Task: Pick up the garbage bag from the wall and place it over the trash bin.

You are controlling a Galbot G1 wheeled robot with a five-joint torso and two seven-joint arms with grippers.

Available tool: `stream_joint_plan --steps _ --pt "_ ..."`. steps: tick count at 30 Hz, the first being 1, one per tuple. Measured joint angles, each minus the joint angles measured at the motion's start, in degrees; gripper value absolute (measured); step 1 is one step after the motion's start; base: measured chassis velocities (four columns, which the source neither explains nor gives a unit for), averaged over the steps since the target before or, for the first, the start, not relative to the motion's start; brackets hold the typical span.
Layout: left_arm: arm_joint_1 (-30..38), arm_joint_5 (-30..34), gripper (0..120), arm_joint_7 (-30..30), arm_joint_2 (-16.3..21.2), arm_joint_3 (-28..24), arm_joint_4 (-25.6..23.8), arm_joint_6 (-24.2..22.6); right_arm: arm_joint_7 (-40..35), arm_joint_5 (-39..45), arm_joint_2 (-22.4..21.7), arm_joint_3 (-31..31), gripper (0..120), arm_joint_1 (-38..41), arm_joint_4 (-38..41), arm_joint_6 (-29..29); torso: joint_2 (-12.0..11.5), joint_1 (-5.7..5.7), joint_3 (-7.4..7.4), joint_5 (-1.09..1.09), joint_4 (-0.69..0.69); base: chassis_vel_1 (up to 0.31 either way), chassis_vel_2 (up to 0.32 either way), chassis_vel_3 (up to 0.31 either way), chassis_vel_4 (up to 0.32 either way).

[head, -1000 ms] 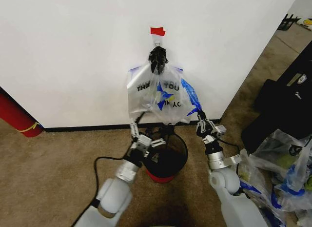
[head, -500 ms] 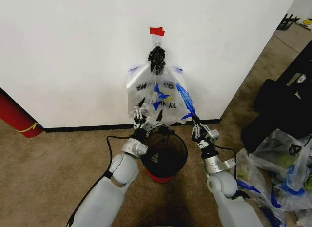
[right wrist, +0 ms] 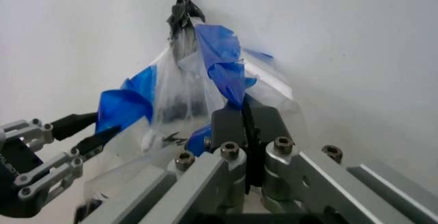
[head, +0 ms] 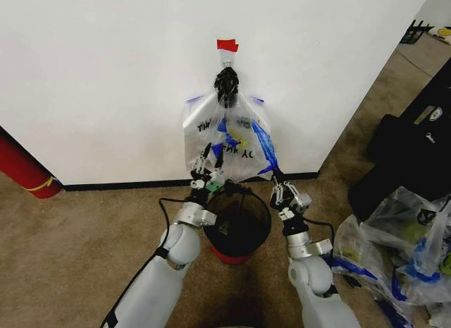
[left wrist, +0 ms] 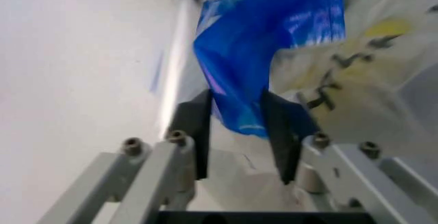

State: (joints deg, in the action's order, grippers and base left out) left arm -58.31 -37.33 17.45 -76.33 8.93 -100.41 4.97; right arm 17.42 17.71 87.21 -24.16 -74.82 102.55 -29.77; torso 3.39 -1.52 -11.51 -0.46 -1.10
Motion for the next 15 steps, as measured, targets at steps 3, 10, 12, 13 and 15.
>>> stream_joint_plan --steps 3,10,12,13,15 --pt "-0.21 0.76 14 0.09 0.16 -0.2 -0.6 0.02 0.01 -0.46 0.0 -0.6 0 -1.93 1.96 -0.14 0.0 0.0 0.0 0.0 0.0 0.0 0.0 0.0 0.0" --pt "-5.46 7.78 0 -0.45 -0.54 -1.44 -6.67 0.3 -1.04 0.65 -1.77 -2.28 0 -3.26 3.85 -0.39 0.0 0.0 0.01 0.02 0.0 0.0 0.0 0.0 0.0" --pt "-8.64 12.22 0 0.07 -0.42 -1.44 -9.02 0.22 -1.51 0.88 -1.76 -2.64 0 -3.29 3.84 -0.59 0.0 0.0 0.0 0.0 0.0 0.0 0.0 0.0 0.0" --pt "-10.43 14.47 0 0.54 -0.32 -1.34 -10.19 0.21 -1.67 0.88 -1.67 -2.87 0 -3.36 3.83 -0.75 0.01 0.0 0.01 0.0 0.0 0.0 0.0 0.0 0.0" --pt "-12.19 16.41 0 1.1 -0.21 -1.11 -11.2 0.32 -1.8 0.68 -1.4 -3.15 0 -3.7 3.82 -0.96 0.0 0.0 0.0 0.0 0.01 0.0 0.0 0.0 0.0"
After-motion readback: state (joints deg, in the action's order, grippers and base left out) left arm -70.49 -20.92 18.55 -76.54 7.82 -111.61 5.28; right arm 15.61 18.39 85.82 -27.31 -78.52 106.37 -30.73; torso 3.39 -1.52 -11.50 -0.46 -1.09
